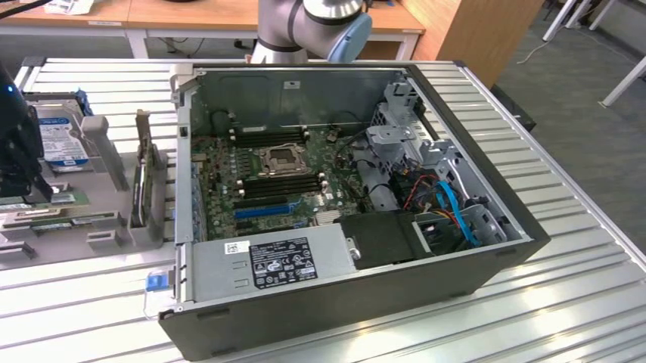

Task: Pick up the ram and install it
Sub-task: 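Pick up the ram and move it above insertion slot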

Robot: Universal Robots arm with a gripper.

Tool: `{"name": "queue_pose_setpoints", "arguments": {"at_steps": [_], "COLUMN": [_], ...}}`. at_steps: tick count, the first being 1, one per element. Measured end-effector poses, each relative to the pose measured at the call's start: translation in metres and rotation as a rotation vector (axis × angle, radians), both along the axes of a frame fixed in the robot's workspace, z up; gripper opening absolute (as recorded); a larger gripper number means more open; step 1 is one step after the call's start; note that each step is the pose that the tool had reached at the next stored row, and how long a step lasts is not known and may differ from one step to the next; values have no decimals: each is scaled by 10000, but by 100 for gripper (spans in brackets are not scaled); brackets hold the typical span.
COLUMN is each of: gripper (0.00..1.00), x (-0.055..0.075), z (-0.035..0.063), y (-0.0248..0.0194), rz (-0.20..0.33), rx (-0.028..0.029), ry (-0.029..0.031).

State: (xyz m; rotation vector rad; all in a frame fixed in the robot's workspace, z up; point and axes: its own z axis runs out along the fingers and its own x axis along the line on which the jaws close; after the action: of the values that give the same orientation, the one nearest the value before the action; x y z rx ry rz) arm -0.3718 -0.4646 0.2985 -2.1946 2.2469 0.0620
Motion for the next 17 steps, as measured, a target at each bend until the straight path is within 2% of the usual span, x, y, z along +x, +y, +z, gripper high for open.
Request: {"name": "queue_pose_setpoints", "arguments": {"at_steps": [17], "gripper": [11], "x": [8], "z": [297], "y": [0], "rz": [0], "rx": [0], "ry": [0]}}
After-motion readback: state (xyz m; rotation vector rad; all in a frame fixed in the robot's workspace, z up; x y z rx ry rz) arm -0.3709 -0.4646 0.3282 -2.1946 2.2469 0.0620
